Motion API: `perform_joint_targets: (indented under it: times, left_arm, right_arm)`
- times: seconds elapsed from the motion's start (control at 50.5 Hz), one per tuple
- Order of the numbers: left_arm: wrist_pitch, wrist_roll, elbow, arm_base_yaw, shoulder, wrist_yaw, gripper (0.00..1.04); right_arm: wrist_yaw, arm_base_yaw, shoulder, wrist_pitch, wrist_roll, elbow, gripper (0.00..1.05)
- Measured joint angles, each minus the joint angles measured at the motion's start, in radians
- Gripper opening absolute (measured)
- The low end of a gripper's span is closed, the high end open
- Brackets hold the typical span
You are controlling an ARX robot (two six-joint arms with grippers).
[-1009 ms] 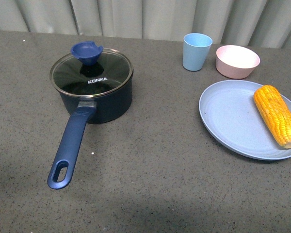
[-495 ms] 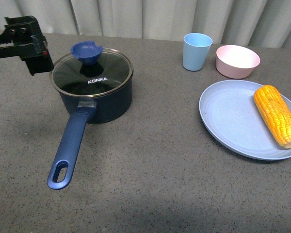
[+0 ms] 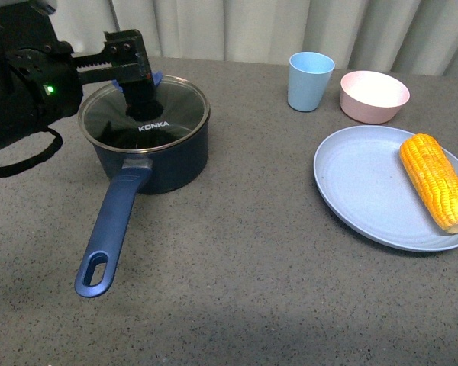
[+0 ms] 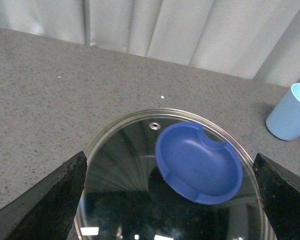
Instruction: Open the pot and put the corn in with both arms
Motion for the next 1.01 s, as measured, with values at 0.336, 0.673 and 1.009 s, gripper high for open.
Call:
perform_joint_targets:
  times: [0.336, 0.673, 1.009]
  left_arm:
    - [0.004, -0.008, 0.095, -0.022, 0.089, 0.003, 0.98]
    - [-0.007, 0.000, 0.148, -0.022, 0.161, 0.009, 0.98]
    - [-0.008, -0.003, 0.158, -0.023, 0.165, 0.013, 0.61]
  right_arm:
    - [0.000, 0.000, 0.000, 0.000, 0.000, 0.000, 0.95]
    - [0.000, 0.000, 0.000, 0.000, 0.000, 0.000, 0.95]
    - [0.000, 0.000, 0.000, 0.000, 0.000, 0.000, 0.95]
